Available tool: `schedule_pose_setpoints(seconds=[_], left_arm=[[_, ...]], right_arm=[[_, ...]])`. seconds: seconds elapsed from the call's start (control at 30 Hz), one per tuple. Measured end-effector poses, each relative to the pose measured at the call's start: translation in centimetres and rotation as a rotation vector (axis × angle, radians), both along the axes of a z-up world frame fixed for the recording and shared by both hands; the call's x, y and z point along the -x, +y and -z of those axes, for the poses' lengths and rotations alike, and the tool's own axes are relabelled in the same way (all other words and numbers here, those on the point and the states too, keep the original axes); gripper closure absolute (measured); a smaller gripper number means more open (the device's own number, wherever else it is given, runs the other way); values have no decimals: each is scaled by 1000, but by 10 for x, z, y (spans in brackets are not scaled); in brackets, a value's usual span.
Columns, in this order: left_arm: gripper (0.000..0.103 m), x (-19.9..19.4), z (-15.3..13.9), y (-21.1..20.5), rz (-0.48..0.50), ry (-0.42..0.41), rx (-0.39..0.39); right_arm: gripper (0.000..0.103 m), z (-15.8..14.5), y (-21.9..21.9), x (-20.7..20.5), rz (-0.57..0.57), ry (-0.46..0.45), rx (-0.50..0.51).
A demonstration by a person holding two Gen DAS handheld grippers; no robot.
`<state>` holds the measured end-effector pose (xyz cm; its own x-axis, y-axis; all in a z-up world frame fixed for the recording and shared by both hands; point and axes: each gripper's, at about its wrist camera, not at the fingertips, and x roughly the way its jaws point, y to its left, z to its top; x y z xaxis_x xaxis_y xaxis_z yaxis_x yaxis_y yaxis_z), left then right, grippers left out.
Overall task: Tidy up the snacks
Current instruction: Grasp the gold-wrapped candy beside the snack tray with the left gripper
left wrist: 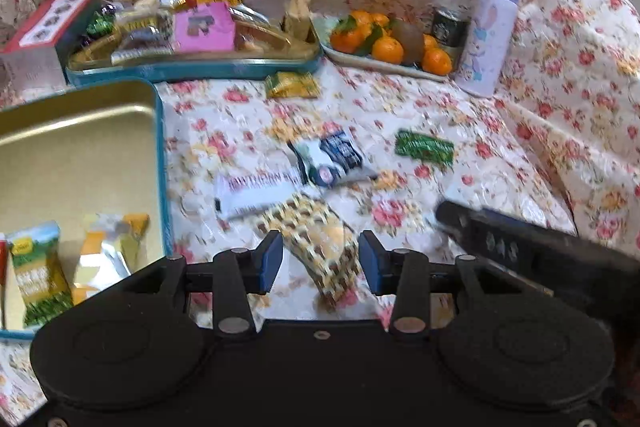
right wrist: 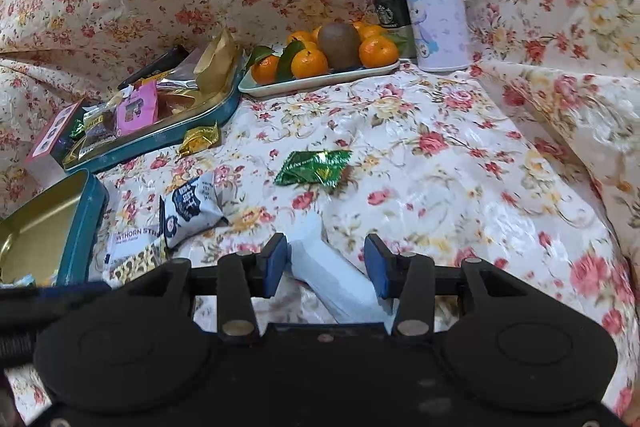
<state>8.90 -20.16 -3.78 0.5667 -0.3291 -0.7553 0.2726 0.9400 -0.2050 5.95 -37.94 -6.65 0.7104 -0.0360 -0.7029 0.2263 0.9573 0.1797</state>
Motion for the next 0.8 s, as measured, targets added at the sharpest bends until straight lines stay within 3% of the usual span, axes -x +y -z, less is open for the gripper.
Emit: schedule_pose_setpoints(seconds=[0.37,0.6,0.7,0.8], left_arm=[[53,-50,-26,-17,0,-135,-130],[53,-105,-18,-35,21,-88,-176],[53,-129,-13,-38,22,-35,-151],[53,-148,-7,-43,24,4,-137]], right_arm=[[54,13,23,16,-23,-103,179],[46,23,28,17,-50,-139,228],[44,24,34,17,-65,-144,268],[43,24,29,15,-65,-142,240]])
